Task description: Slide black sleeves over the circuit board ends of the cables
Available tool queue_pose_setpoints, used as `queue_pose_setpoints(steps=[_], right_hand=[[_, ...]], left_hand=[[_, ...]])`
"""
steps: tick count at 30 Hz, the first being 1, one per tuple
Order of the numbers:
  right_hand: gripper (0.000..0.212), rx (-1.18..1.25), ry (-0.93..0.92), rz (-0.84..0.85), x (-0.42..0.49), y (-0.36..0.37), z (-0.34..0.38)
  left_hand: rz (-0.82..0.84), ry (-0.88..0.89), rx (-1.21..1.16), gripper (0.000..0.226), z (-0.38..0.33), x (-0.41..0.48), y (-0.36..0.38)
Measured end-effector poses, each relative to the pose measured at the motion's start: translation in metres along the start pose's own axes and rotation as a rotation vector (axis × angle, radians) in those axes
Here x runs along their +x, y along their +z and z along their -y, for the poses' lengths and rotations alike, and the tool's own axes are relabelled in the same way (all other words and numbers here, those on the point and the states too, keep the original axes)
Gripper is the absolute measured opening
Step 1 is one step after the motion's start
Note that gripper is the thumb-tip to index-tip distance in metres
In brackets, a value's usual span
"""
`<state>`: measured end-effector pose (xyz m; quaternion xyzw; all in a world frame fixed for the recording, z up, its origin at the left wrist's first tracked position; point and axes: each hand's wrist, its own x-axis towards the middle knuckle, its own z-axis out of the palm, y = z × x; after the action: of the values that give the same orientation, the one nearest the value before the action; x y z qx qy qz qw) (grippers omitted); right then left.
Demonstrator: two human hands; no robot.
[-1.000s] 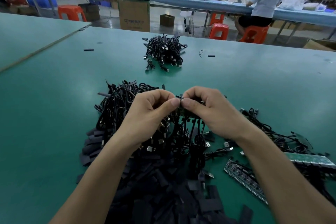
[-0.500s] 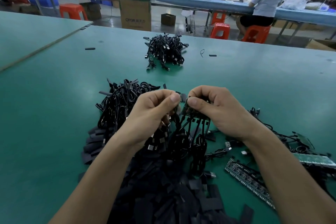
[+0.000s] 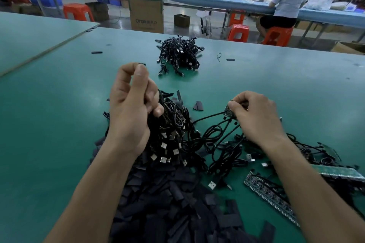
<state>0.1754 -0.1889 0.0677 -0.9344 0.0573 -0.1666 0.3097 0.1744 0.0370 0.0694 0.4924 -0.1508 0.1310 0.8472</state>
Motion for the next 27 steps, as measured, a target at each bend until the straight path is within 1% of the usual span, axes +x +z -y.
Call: queue_pose_setpoints(steps=[1,2,4,5,6,7,8,9,10,11,12,15,17,20,23,25,27], right_hand=[[0.007,-0.053,-0.013,0.011,-0.001,0.001,0.002],[0.006,-0.145,-0.031,0.012,-0.003,0.002,0.005],[0.034,-0.33,-0.123,-0.009,-0.009,0.005,0.009],[0.041,-0.333,-0.218,-0.02,-0.011,0.005,0.014],[0.039,-0.284,-0.326,0.01,-0.015,0.005,0.021],[0.031,-0.208,-0.412,0.115,-0.018,0.006,0.029],[0.024,-0.153,-0.456,0.279,-0.023,0.008,0.035],[0.019,-0.147,-0.454,0.463,-0.028,0.012,0.041],[0.017,-0.18,-0.427,0.612,-0.034,0.018,0.046],[0.018,-0.23,-0.39,0.711,-0.041,0.025,0.048],[0.02,-0.293,-0.362,0.76,-0.047,0.031,0.048],[0.029,-0.475,-0.39,0.772,-0.055,0.046,0.04],[0.027,-0.48,-0.411,0.753,-0.053,0.049,0.036],[0.014,-0.366,-0.444,0.763,-0.053,0.05,0.03],[0.009,-0.19,-0.413,0.756,-0.05,0.05,0.025],[0.011,-0.021,-0.339,0.65,-0.043,0.045,0.024],[0.012,0.108,-0.286,0.47,-0.033,0.036,0.024]], left_hand=[[-0.008,0.001,0.036,0.016,0.0,0.0,0.0],[-0.01,0.0,0.073,0.016,0.001,0.0,0.001],[-0.009,-0.008,0.145,0.019,0.003,-0.002,0.003],[-0.013,-0.011,0.177,0.021,0.004,-0.002,0.004],[-0.018,-0.009,0.207,0.022,0.006,-0.003,0.005],[-0.023,-0.008,0.235,0.024,0.007,-0.003,0.005],[-0.031,-0.01,0.261,0.027,0.009,-0.004,0.005],[-0.04,-0.016,0.284,0.029,0.011,-0.004,0.006],[-0.045,-0.028,0.305,0.03,0.012,-0.003,0.006],[-0.044,-0.046,0.323,0.03,0.014,-0.003,0.005],[-0.037,-0.065,0.341,0.03,0.014,-0.003,0.005],[0.011,-0.104,0.403,0.038,0.015,-0.003,0.003],[0.063,-0.109,0.439,0.042,0.016,-0.003,0.002],[0.152,-0.083,0.503,0.039,0.015,-0.004,0.003],[0.189,-0.065,0.569,0.023,0.017,-0.006,0.003],[0.199,-0.083,0.619,0.019,0.02,-0.006,0.001],[0.197,-0.11,0.683,0.022,0.023,-0.008,0.0]])
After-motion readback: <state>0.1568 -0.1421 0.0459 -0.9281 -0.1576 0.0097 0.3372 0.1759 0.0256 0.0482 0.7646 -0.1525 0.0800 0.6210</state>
